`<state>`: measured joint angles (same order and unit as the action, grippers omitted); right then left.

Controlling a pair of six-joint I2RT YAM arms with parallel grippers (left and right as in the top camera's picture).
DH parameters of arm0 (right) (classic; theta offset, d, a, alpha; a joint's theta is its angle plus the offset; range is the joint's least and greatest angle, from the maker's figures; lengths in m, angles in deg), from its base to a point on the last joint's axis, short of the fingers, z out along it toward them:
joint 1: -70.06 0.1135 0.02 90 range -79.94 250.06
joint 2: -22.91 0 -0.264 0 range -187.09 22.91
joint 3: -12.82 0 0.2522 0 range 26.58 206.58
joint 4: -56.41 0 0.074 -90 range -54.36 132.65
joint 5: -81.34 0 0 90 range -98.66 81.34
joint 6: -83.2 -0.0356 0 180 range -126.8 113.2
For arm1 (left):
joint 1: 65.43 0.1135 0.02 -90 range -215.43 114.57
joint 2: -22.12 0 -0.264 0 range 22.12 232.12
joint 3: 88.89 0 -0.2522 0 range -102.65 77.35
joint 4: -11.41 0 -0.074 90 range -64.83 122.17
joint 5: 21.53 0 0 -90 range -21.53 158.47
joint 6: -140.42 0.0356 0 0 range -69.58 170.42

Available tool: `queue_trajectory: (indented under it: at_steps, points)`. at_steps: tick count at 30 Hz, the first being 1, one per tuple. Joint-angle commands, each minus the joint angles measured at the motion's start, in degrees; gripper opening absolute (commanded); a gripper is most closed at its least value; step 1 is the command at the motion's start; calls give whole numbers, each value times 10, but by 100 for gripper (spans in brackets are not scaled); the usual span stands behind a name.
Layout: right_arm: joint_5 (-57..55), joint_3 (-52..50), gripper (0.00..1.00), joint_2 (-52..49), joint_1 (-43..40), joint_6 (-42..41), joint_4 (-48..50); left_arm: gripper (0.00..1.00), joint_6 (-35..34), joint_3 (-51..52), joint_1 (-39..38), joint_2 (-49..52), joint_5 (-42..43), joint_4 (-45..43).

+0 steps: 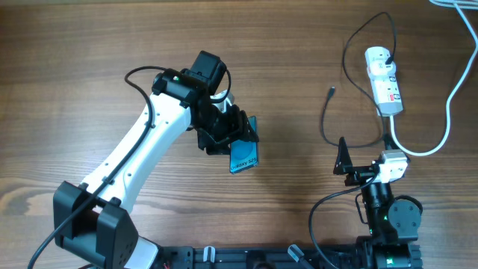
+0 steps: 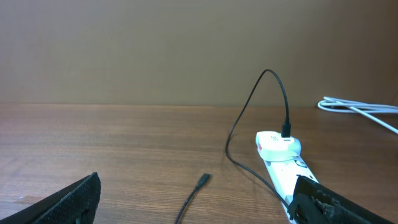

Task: Plug charger to phone and switch on socket
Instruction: 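Lift the phone with the left gripper and tilt it upright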

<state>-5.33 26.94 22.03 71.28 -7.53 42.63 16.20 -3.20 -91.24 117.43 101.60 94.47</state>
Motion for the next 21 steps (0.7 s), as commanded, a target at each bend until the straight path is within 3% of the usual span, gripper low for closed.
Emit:
queue_trajectory:
  at_steps: [1,21]
  points:
    - [-8,-1,100,5,1,7,1,24,-6,-13,2,-18,22,2]
    - [-8,-1,100,5,1,7,1,24,-7,-13,2,-18,22,-7]
